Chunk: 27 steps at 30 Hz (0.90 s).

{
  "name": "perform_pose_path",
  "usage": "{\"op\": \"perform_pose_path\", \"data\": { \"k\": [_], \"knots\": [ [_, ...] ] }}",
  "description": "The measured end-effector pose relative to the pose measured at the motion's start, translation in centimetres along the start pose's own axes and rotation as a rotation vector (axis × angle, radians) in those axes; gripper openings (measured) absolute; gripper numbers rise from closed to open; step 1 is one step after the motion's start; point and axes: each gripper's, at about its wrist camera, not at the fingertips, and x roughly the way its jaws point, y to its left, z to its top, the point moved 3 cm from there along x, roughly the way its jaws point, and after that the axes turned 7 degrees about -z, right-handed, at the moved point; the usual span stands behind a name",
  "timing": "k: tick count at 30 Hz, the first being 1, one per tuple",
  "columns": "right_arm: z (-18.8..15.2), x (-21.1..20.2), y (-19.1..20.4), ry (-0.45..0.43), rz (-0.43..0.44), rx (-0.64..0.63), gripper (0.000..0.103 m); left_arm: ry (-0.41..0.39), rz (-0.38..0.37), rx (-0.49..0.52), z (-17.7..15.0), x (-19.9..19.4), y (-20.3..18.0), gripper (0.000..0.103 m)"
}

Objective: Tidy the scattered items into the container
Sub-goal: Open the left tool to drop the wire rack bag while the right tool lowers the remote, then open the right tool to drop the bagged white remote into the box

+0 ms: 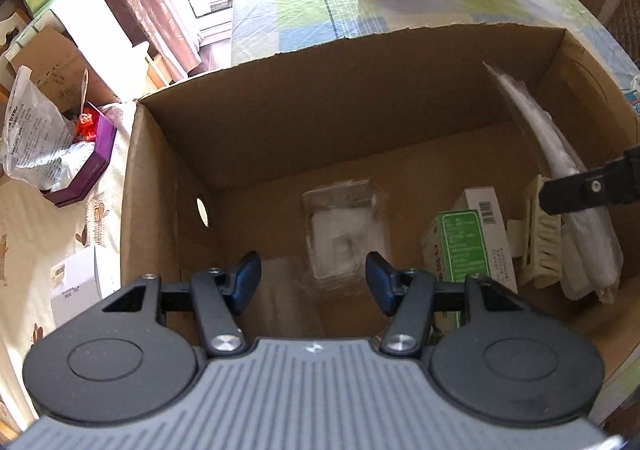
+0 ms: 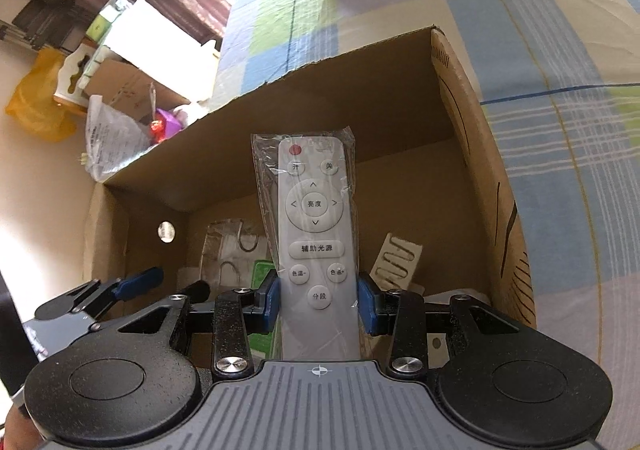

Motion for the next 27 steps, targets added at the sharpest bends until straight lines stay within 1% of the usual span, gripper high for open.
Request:
{"op": "perform_pose_path", "data": {
  "k": [5, 11, 16, 19, 20, 21, 22, 23, 26, 27],
  "knots": [
    [0.1, 0.6, 0.5, -0.019, -0.039, 0.002, 0.042, -0.012, -0.008, 0.000, -0.1, -0.3, 0.0, 0.054],
    [0.1, 1.0, 1.0, -0.059, -0.103, -0.026, 0.042, -0.026, -0.006, 0.002, 0.1, -0.5, 0.0, 0.054],
    [0.3, 1.4, 1.1, -0.075, -0.123, -0.023, 0.042, -0.030, -0.005, 0.000, 0.4, -0.5, 0.1, 0.054],
    [0.5, 1.8, 1.1, -0.067, -0.121, -0.002, 0.042, -0.029, -0.005, 0.002, 0.4, -0.5, 0.1, 0.055],
    [0.5, 1.8, 1.1, -0.064, -0.118, 0.001, 0.044, -0.029, -0.005, 0.003, 0.4, -0.5, 0.1, 0.055],
    [0.6, 1.9, 1.2, -0.061, -0.115, 0.000, 0.061, -0.029, -0.006, 0.003, 0.4, -0.5, 0.1, 0.056],
    [0.6, 1.8, 1.4, -0.067, -0.112, -0.009, 0.062, -0.030, -0.007, 0.003, 0.4, -0.5, 0.0, 0.057],
    [0.6, 1.6, 1.6, -0.076, -0.110, -0.021, 0.066, -0.030, -0.008, 0.004, 0.4, -0.5, 0.0, 0.057],
    [0.5, 1.0, 2.3, -0.099, -0.106, -0.054, 0.072, -0.029, -0.007, 0.004, 0.3, -0.5, -0.1, 0.058],
    [0.5, 0.9, 2.4, -0.105, -0.105, -0.063, 0.073, -0.029, -0.008, 0.003, 0.3, -0.5, -0.1, 0.059]
  ]
}}
